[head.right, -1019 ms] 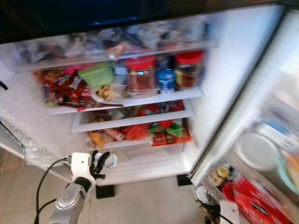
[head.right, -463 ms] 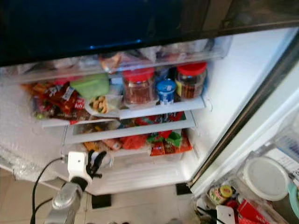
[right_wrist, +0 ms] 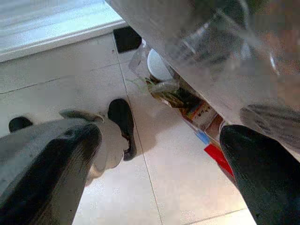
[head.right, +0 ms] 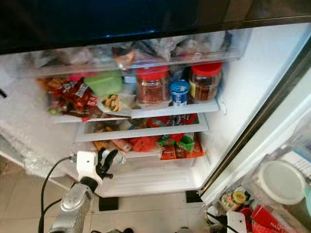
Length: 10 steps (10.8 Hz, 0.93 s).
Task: Restocking fridge
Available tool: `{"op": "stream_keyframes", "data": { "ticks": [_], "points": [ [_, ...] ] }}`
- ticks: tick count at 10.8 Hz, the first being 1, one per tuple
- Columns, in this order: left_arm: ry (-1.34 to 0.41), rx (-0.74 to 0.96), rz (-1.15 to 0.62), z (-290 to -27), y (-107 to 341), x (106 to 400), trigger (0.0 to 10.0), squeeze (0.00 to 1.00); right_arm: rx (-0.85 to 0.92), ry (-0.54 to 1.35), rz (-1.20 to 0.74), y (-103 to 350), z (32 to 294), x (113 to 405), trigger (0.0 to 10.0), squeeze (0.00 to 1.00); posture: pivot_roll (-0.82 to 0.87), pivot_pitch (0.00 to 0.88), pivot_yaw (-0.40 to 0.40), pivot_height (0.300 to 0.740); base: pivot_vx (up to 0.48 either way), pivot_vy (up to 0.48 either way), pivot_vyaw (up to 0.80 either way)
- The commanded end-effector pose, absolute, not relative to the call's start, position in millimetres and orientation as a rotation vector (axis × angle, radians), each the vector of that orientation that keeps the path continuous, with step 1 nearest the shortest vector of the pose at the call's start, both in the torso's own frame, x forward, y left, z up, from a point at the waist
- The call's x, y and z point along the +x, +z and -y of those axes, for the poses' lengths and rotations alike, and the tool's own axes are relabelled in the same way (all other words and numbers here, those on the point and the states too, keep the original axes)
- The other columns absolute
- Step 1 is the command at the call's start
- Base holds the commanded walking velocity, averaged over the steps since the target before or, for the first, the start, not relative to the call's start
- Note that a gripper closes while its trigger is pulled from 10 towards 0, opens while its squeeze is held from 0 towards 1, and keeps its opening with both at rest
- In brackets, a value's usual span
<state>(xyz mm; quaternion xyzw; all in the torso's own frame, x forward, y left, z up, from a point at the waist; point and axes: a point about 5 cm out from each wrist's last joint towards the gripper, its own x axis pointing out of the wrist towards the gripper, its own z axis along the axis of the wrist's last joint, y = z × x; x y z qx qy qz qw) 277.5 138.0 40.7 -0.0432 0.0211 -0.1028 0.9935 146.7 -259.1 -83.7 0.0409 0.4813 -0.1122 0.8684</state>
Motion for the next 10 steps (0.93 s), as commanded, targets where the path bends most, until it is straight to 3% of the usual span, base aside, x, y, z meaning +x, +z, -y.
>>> {"op": "stream_keyframes", "data": {
  "ticks": [1, 5, 10],
  "points": [
    [-0.190, -0.095, -0.033, -141.1, 43.2, 277.8, 10.0, 0.00, 0.087, -0.242, -0.998, -83.1, 261.4, 145.6, 10.0, 0.00, -0.13, 0.160, 0.055, 0.740, 0.000, 0.000, 0.00],
    [-0.191, -0.086, -0.041, -139.6, 42.7, 277.0, 10.0, 0.00, 0.066, -0.223, -1.016, -83.7, 261.2, 144.5, 10.0, 0.00, -0.13, 0.167, 0.055, 0.740, 0.000, 0.000, 0.00],
    [-0.207, -0.066, -0.045, -136.8, 42.3, 276.8, 10.0, 0.00, 0.048, -0.201, -1.015, -83.3, 260.9, 145.5, 10.0, 0.00, -0.13, 0.173, 0.054, 0.680, 0.000, 0.000, 0.00]
  ]
}}
